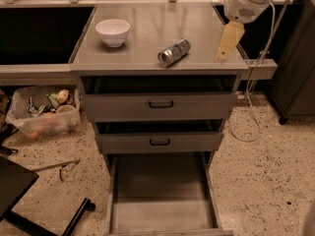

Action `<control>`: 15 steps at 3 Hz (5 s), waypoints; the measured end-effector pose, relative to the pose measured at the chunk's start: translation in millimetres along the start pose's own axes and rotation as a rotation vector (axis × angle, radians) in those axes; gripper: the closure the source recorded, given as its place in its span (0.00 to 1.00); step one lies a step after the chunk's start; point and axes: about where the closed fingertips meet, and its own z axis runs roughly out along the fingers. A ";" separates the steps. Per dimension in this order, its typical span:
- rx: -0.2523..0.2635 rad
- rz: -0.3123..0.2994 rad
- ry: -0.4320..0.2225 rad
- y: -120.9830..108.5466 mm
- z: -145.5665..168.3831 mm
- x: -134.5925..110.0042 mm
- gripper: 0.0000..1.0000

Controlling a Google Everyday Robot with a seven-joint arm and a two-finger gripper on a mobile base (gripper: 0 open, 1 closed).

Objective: Place redbull can into bottom drawer

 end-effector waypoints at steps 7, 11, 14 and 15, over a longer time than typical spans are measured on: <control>-0.107 -0.463 -0.165 -52.1 125.9 -73.0 0.00; -0.216 -0.471 -0.111 -30.2 161.8 -74.4 0.00; -0.266 -0.465 -0.059 -21.2 168.1 -83.0 0.00; -0.284 -0.459 -0.037 -17.8 170.6 -85.9 0.00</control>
Offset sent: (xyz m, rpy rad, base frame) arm 0.1169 0.0346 0.0215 0.1617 -0.0861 0.3482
